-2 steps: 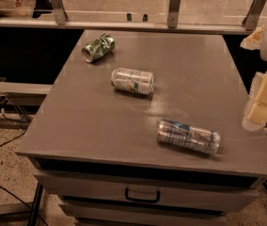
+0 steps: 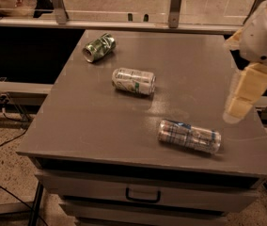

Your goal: Move 7up can near redbull can

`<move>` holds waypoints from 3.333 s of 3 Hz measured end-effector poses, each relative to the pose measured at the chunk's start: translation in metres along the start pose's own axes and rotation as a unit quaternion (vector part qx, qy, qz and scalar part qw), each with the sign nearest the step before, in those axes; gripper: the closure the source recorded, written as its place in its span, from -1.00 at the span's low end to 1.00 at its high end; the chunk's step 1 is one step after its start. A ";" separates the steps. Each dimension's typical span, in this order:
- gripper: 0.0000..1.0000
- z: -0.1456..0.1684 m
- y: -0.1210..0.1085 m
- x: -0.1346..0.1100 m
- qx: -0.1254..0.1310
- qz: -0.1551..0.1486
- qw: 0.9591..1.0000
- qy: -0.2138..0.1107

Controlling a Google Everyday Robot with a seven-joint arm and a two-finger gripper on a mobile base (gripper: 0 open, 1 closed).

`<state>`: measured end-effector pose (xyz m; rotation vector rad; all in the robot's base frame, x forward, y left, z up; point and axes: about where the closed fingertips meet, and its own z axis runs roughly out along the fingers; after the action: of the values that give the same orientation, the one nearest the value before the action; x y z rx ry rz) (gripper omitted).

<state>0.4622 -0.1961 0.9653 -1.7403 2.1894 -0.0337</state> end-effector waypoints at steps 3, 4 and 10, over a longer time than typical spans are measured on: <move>-1.00 0.083 -0.079 -0.159 -0.026 -0.077 0.996 -0.046; -1.00 0.109 -0.089 -0.200 -0.017 -0.075 0.997 -0.031; 0.82 0.190 -0.084 -0.207 -0.029 -0.034 0.993 0.106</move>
Offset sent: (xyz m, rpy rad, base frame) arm 0.1507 0.1750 -0.0167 0.0789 -0.0157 0.2444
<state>0.6335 0.0163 0.8576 -1.9211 2.2976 -0.1815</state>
